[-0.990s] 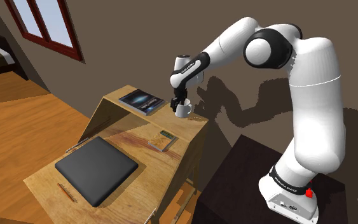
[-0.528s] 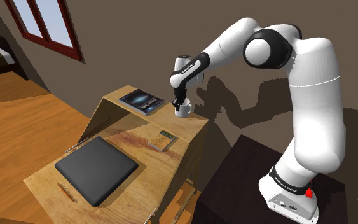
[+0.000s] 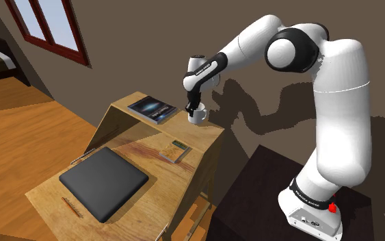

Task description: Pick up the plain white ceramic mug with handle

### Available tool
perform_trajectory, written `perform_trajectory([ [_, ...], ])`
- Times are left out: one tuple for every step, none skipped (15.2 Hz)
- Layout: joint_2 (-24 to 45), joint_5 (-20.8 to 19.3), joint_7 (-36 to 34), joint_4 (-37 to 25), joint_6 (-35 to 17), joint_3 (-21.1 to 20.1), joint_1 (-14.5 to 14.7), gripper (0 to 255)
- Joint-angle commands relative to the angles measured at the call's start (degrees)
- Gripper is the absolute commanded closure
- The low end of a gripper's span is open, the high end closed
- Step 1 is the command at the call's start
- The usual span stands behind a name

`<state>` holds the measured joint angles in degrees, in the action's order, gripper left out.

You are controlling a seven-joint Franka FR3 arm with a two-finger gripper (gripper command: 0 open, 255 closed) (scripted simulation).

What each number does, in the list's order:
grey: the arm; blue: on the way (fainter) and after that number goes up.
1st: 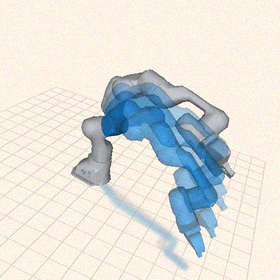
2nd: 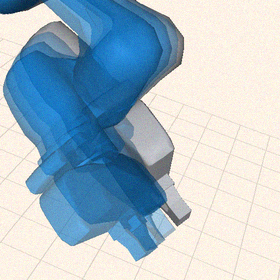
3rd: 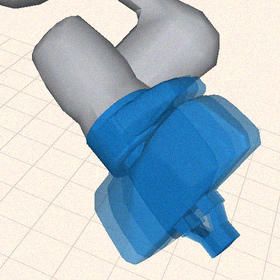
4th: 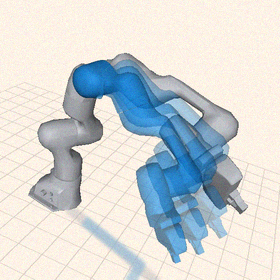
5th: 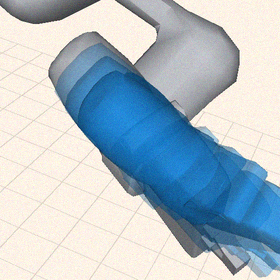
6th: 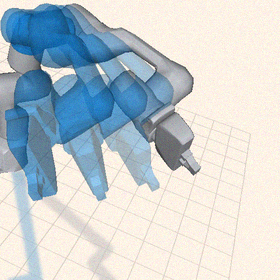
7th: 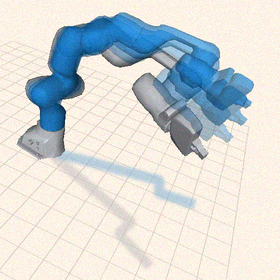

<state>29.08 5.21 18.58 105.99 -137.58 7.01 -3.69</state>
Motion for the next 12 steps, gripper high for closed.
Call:
perform_trajectory([
  [-1.2, -0.2, -0.3, -0.1, 1.3, 0.1, 0.2, 255],
  [-1.7, -0.3, -0.3, -0.2, 1.8, 0.2, 0.2, 255],
  [-2.2, -0.4, -0.4, -0.3, 2.4, 0.2, 0.3, 255],
  [-2.6, -0.5, -0.4, -0.4, 3.0, 0.3, 0.3, 255],
  [-3.1, -0.6, -0.5, -0.5, 3.6, 0.3, 0.3, 255],
  [-3.6, -0.7, -0.5, -0.7, 4.2, 0.4, 0.4, 255],
  [-4.0, -0.8, -0.6, -0.8, 4.8, 0.4, 0.4, 255],
  [-4.4, -0.8, -0.7, -1.0, 5.4, 0.5, 0.4, 255],
  [-4.9, -0.9, -0.7, -1.2, 6.0, 0.5, 0.5, 255],
  [-5.3, -1.0, -0.8, -1.4, 6.6, 0.6, 0.5, 255],
  [-5.4, -1.0, -0.8, -1.4, 6.7, 0.6, 0.5, 255],
  [-5.4, -1.0, -0.8, -1.4, 6.7, 0.6, 0.5, 255],
])
